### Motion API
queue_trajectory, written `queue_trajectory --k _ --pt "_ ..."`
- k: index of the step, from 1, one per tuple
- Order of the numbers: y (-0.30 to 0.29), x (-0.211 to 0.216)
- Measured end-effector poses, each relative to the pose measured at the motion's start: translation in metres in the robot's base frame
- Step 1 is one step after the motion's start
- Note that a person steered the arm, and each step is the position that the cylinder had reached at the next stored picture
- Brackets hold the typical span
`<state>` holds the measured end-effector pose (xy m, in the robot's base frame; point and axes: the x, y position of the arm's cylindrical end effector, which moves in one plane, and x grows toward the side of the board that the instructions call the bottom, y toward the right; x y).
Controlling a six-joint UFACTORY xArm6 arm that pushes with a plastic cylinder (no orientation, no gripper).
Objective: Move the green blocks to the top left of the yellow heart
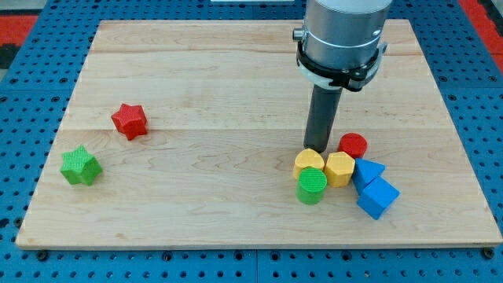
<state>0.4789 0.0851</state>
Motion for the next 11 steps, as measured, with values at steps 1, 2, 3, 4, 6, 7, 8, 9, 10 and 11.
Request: queue_trajectory --k 1,2,3,4,6,7,8,9,10,11 --pt "-0.002 -0.002" --pt "-0.013 0.001" --pt "-0.053 0.024" --pt "-0.112 0.052" --pt "-0.038 0.126" --pt "0.051 0.117" --pt "0.014 0.091" --pt "-0.069 0.061" --pt "-0.145 0.032" --pt "-0.209 0.031"
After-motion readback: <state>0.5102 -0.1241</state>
